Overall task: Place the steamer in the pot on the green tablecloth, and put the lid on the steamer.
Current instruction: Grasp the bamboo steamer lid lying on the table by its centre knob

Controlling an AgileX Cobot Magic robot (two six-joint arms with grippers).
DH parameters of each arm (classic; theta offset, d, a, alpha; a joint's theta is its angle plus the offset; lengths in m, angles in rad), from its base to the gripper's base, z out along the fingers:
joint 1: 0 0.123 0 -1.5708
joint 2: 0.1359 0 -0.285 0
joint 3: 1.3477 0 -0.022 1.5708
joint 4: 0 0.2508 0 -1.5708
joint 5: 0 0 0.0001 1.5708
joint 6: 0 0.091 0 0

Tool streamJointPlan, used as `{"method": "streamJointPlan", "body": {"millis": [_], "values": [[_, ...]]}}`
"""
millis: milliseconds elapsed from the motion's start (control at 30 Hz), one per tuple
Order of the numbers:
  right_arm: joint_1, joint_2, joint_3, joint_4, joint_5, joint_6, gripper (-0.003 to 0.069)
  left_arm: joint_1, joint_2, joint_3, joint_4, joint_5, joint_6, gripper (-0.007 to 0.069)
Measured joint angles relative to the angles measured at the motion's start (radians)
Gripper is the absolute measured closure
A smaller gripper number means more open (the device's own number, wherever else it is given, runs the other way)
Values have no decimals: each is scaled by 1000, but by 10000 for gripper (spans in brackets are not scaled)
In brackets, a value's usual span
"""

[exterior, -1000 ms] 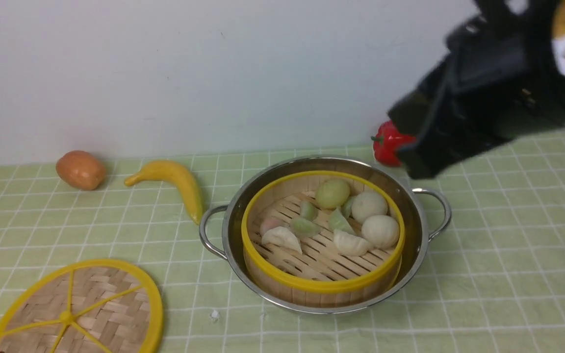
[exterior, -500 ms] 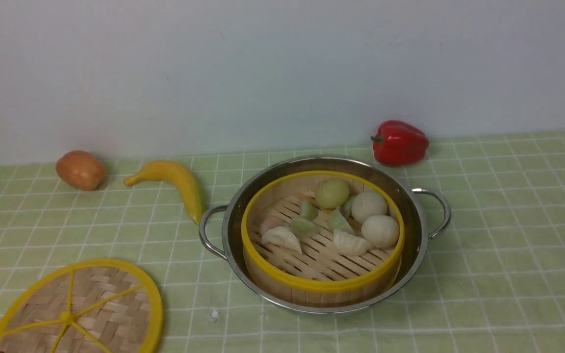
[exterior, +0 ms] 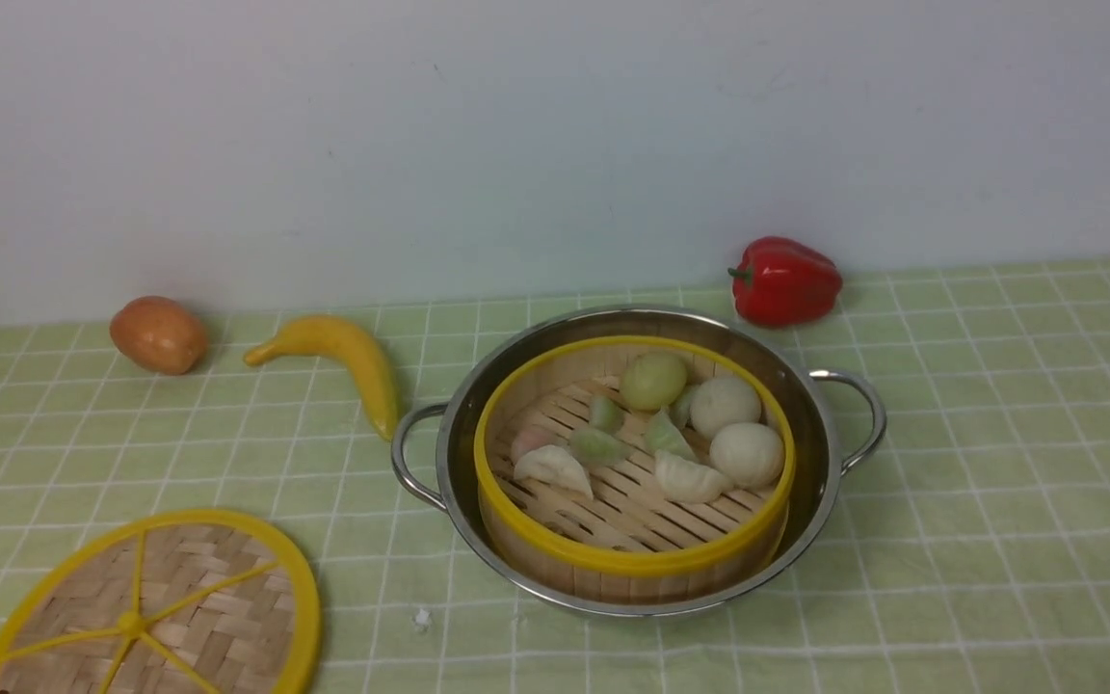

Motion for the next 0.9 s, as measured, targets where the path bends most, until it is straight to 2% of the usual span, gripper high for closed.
{"method": "streamJointPlan", "body": {"millis": [433,900], "values": [[-1,0,0,20,0,63,527,0,0,0,0,0,0,382],[-1,0,0,23,0,66,450,0,0,0,0,0,0,382]]}}
